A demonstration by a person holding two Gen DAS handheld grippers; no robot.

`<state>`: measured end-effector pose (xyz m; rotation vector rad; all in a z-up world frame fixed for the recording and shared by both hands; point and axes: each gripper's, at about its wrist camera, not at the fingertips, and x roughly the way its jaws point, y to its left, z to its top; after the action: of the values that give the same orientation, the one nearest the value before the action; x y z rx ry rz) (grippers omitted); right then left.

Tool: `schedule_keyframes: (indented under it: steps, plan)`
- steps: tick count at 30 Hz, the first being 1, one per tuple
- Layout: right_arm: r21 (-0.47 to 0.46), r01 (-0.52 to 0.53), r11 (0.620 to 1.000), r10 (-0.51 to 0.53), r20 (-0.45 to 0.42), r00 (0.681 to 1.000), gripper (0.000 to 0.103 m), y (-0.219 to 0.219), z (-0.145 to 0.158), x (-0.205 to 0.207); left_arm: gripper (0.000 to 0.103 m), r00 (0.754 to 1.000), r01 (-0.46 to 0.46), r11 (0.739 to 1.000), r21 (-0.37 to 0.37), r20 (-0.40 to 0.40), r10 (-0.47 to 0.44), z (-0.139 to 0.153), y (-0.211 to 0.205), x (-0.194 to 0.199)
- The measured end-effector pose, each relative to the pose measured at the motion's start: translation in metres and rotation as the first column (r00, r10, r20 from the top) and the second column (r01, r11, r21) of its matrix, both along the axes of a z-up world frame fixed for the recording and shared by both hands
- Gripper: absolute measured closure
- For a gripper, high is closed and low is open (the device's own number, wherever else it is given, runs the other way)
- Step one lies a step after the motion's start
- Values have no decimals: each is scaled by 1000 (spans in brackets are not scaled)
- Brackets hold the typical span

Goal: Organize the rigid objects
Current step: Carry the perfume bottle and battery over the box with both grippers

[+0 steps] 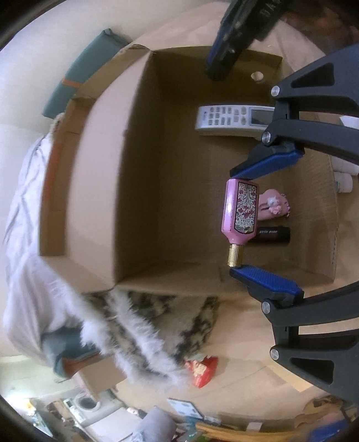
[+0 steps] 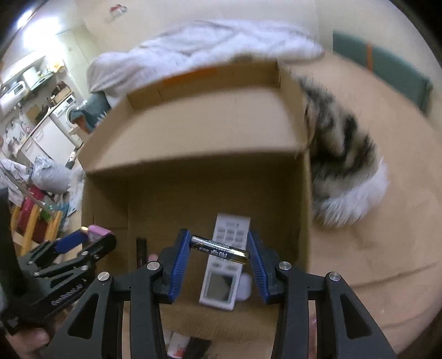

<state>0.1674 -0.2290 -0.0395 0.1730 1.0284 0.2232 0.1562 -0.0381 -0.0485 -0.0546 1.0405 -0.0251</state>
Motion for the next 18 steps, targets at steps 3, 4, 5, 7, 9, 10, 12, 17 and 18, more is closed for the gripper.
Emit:
schedule_keyframes:
  steps: [3, 4, 5, 7, 9, 10, 12, 17, 18]
  plan:
    - [-5, -11, 1000, 11, -53, 999, 59, 4, -14, 2, 43, 1000, 8, 1000, 16, -19, -8, -8, -4, -1]
    - [3, -12, 1000, 12, -76, 997, 59, 5, -19, 2, 43, 1000, 10, 1000, 20, -27, -9, -11, -5, -2]
    - [3, -15, 1000, 15, -96, 995, 59, 6, -23, 3, 43, 999, 14, 1000, 22, -39, -13, -14, -6, -2]
    - [-9, -23, 1000, 22, -125, 992, 58, 10, -31, 3, 43, 998, 22, 1000, 20, -52, -21, -18, -6, -4]
    - [-24, -39, 999, 36, -137, 990, 58, 14, -36, 3, 43, 999, 21, 999, 40, -43, -20, -20, -6, -5]
    - [-35, -48, 998, 43, -141, 989, 59, 17, -38, 2, 43, 999, 27, 999, 47, -37, -25, -21, -6, -5]
    - [-44, -57, 997, 50, -149, 988, 58, 19, -41, 1, 43, 998, 36, 998, 49, -46, -34, -22, -6, -5]
    - [-61, -68, 996, 56, -180, 982, 58, 24, -51, -1, 43, 997, 12, 1000, 7, -71, -11, -26, 1, -1]
    - [-61, -66, 996, 54, -184, 981, 58, 24, -52, 0, 43, 997, 10, 1000, 4, -74, -9, -27, 2, 0]
